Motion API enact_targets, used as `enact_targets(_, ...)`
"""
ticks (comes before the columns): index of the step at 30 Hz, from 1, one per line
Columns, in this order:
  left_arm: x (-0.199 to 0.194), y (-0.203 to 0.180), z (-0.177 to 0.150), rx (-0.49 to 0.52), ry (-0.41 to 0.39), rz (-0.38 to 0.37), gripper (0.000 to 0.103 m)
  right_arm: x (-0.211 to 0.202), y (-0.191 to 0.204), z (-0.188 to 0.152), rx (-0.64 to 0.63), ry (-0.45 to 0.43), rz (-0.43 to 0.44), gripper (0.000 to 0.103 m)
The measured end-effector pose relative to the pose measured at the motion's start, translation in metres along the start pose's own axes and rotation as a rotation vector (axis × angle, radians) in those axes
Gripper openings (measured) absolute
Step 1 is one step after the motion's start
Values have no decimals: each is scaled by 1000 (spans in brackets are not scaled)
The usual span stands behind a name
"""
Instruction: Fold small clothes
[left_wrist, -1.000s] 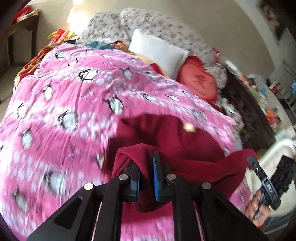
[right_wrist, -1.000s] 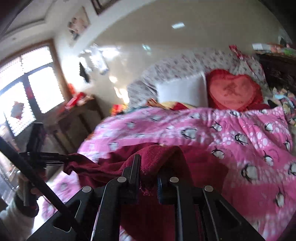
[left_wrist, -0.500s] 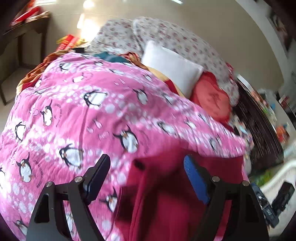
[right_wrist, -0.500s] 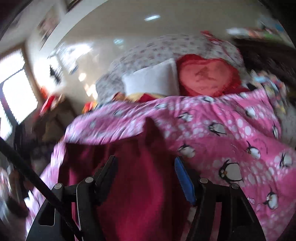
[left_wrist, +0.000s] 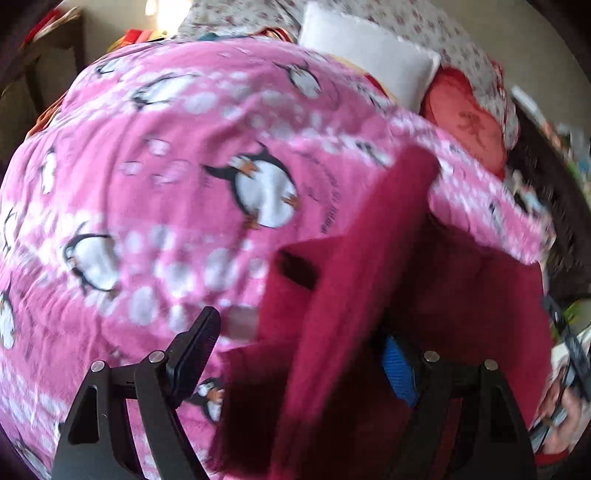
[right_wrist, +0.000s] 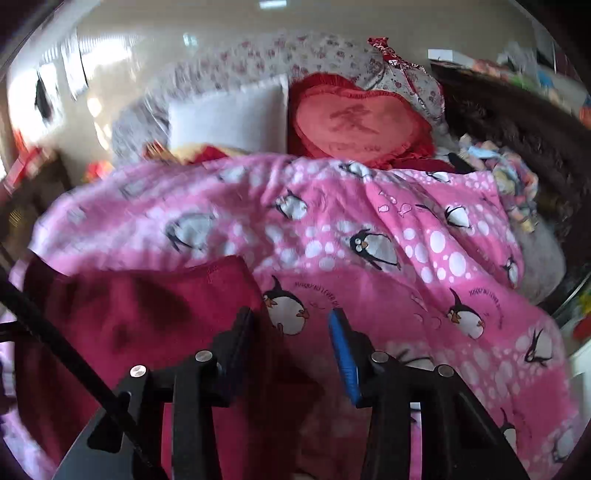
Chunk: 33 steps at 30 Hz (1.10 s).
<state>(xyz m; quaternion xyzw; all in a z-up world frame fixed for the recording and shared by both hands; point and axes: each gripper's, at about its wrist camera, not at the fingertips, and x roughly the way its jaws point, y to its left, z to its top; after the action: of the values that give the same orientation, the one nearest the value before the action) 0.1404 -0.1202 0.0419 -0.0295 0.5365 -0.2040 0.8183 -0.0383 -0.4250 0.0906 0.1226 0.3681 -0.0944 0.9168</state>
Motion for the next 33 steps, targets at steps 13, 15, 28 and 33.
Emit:
enact_targets(13, -68, 14, -135, 122, -61, -94, 85, -89, 9, -126, -25, 52, 251, 78)
enact_targets(15, -61, 9, -144, 134, -56, -108, 85, -84, 12, -137, -16, 40, 259, 54)
enact_targets(28, -64, 10, -138, 289, 23, -61, 14, -121, 8, -128, -2, 2, 280, 9)
enact_targets(33, -52, 23, -145, 233, 38, -82, 12, -90, 13, -144, -43, 72, 167, 10)
